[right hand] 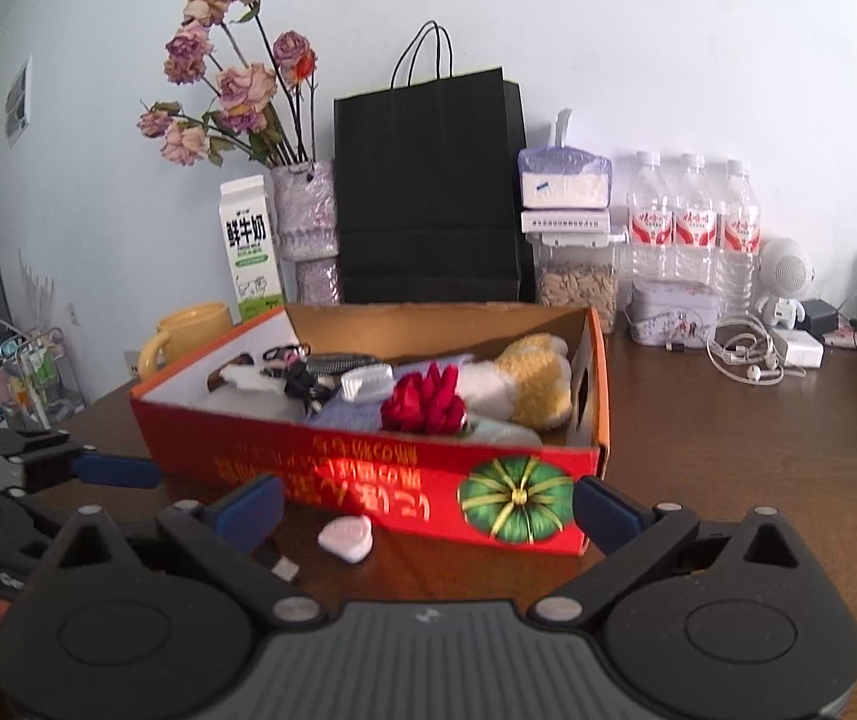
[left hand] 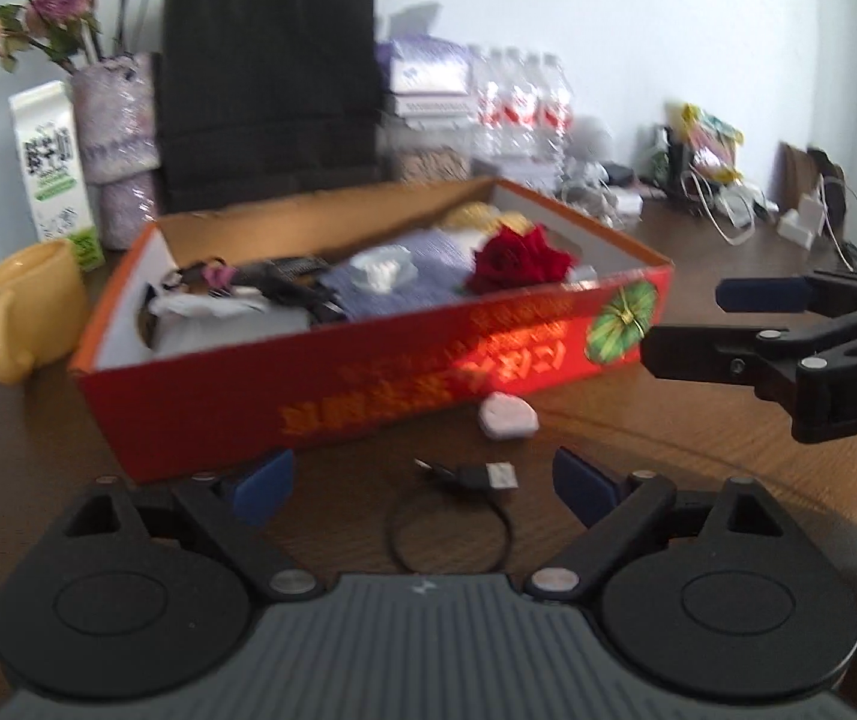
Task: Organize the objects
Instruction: 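Grasp the black USB cable with the left tool while the right tool grasps the white plug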
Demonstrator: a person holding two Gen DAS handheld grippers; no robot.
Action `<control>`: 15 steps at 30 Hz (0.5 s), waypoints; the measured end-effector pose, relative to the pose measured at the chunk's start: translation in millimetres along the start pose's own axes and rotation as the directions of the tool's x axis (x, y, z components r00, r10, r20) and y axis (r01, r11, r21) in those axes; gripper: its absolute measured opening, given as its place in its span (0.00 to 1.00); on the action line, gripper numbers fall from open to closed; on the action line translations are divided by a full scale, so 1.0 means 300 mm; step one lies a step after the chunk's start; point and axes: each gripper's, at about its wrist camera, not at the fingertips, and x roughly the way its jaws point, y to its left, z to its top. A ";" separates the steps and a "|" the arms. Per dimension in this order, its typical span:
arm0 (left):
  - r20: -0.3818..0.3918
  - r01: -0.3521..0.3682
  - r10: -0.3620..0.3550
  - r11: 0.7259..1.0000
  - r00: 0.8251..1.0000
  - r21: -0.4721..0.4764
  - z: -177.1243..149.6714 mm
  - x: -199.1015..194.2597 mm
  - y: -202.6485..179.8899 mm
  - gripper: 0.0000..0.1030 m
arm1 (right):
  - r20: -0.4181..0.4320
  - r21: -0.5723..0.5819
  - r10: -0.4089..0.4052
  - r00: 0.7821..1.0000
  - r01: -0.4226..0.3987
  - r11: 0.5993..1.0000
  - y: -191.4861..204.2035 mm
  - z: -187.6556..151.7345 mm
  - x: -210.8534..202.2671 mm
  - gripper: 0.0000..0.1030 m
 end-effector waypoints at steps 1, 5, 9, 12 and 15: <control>-0.016 -0.002 0.002 1.000 1.000 0.007 -0.003 0.021 -0.014 0.89 | -0.007 0.005 -0.003 1.000 0.003 1.000 -0.003 -0.008 0.000 1.00; -0.072 0.004 -0.004 1.000 0.997 -0.003 -0.007 0.095 -0.033 0.52 | -0.021 0.022 -0.007 1.000 0.008 1.000 -0.013 -0.028 0.000 1.00; -0.042 0.026 -0.028 0.999 0.999 -0.032 -0.005 0.063 -0.010 0.27 | -0.042 0.027 0.010 0.999 -0.009 1.000 -0.014 -0.034 0.017 1.00; -0.027 0.001 -0.002 0.999 1.000 -0.053 -0.010 0.037 0.018 0.27 | -0.076 0.017 0.036 0.996 -0.035 0.999 0.005 -0.038 0.057 1.00; -0.020 -0.034 0.033 0.997 0.999 -0.075 -0.014 0.011 0.053 0.27 | -0.115 -0.007 0.053 0.992 -0.054 0.998 0.044 -0.036 0.117 0.90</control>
